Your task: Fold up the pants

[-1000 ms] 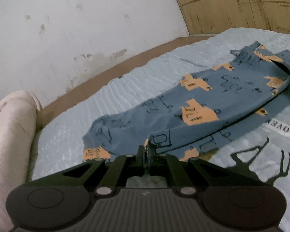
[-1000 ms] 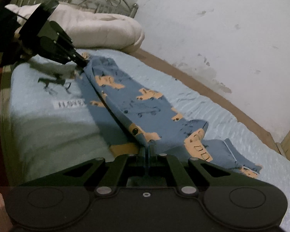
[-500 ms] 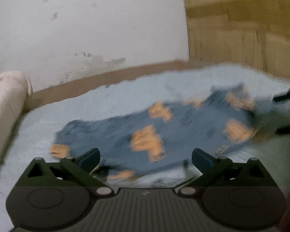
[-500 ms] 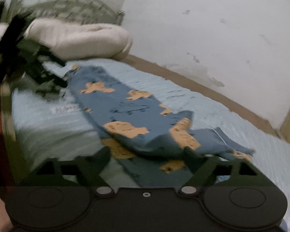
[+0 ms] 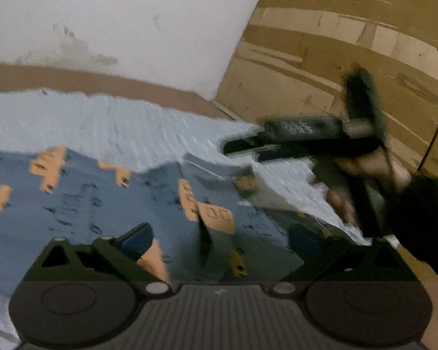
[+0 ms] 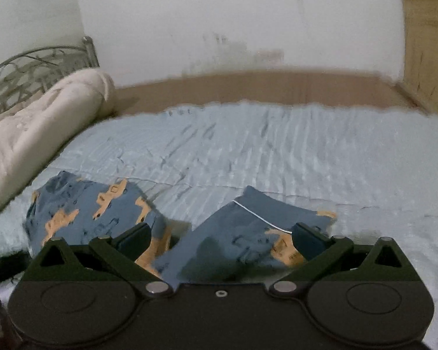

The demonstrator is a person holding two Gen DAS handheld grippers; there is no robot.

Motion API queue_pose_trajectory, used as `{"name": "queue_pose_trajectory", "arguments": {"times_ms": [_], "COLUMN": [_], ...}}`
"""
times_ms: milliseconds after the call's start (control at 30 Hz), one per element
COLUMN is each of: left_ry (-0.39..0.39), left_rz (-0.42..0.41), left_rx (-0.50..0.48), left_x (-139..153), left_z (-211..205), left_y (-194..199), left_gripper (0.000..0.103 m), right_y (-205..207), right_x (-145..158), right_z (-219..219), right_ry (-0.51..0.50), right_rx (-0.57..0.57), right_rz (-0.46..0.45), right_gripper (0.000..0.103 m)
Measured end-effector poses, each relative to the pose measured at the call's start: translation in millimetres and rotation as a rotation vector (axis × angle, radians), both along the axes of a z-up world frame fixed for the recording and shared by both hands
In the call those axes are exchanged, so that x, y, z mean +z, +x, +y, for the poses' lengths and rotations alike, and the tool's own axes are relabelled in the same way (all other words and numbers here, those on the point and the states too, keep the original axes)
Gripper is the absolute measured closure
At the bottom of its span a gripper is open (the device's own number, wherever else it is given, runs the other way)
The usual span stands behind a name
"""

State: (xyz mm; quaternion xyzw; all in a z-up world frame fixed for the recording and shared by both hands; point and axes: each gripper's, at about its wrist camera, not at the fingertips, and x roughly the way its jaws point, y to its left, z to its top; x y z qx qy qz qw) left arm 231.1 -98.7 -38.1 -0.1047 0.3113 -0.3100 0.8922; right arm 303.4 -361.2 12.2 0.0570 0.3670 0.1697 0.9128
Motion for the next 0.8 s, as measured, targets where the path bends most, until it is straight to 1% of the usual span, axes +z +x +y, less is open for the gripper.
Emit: {"name": "queue_pose_trajectory", "arguments": {"times_ms": [33, 67, 100, 133, 200, 233, 267, 333, 367, 433, 467, 500, 533, 567, 600, 633, 700, 800], "left_ry": [-0.005, -0.008, -0.022, -0.039, -0.064, -0.068, -0.07, -0.082, -0.086, -0.083, -0.076, -0.068, -0.06, -0.054, -0.051, -0.047, -0.016, 0.067], "left_rz": [0.023, 0.047, 0.078, 0.108, 0.154, 0.172, 0.183, 0.195, 0.2, 0.209, 0.215, 0.22, 0.221, 0.216, 0.206, 0.192, 0.15, 0.059], "left_rx": [-0.002, 0.003, 0.01, 0.018, 0.028, 0.032, 0.034, 0.03, 0.026, 0.016, 0.016, 0.015, 0.02, 0.023, 0.027, 0.018, 0.011, -0.012], "left_x": [-2.6, -5.8, -8.9, -12.2, -18.1, -20.7, -20.3, -20.9, -20.3, -19.5, -18.1, -17.8, -16.9, -14.5, -12.8, -10.0, -2.0, 12.3], "left_z": [-2.1, -0.3, 0.7, 2.8, 7.4, 8.1, 8.9, 8.7, 7.4, 4.3, 3.1, 1.4, 0.1, -1.4, -1.7, -1.8, -3.5, -9.7], "left_y": [3.1, 5.0, 8.3, 11.2, 16.1, 18.4, 17.7, 18.7, 19.3, 19.6, 18.5, 18.8, 18.6, 18.1, 17.5, 16.5, 11.6, 2.7], "left_gripper": [0.025, 0.035, 0.042, 0.045, 0.056, 0.059, 0.066, 0.068, 0.068, 0.075, 0.083, 0.088, 0.094, 0.098, 0.1, 0.101, 0.102, 0.102], "right_y": [13.4, 27.3, 39.4, 46.5, 64.5, 72.0, 79.0, 89.6, 93.4, 96.7, 97.4, 96.8, 96.7, 95.9, 94.3, 92.1, 85.1, 53.6], "right_x": [-0.4, -0.4, -0.9, -1.4, -5.9, -9.0, -13.2, -23.9, -29.5, -40.7, -45.3, -47.1, -48.5, -47.8, -45.6, -42.7, -31.9, -0.9], "right_z": [3.4, 9.0, 16.0, 23.4, 37.6, 44.8, 52.4, 61.4, 65.1, 72.1, 75.9, 77.0, 76.9, 74.9, 70.9, 65.9, 55.8, 27.0], "right_ry": [-0.003, -0.014, -0.029, -0.041, -0.076, -0.101, -0.13, -0.169, -0.19, -0.228, -0.255, -0.273, -0.277, -0.271, -0.255, -0.236, -0.207, -0.136], "right_rx": [-0.003, -0.003, -0.002, 0.0, 0.007, 0.004, -0.003, -0.014, -0.024, -0.027, -0.029, -0.035, -0.04, -0.047, -0.051, -0.056, -0.067, -0.098], "right_rz": [0.033, 0.056, 0.073, 0.087, 0.121, 0.14, 0.16, 0.203, 0.229, 0.267, 0.276, 0.272, 0.271, 0.269, 0.263, 0.254, 0.218, 0.109], "right_gripper": [0.013, 0.017, 0.023, 0.025, 0.035, 0.037, 0.037, 0.037, 0.039, 0.045, 0.049, 0.06, 0.074, 0.081, 0.096, 0.102, 0.102, 0.102]}}
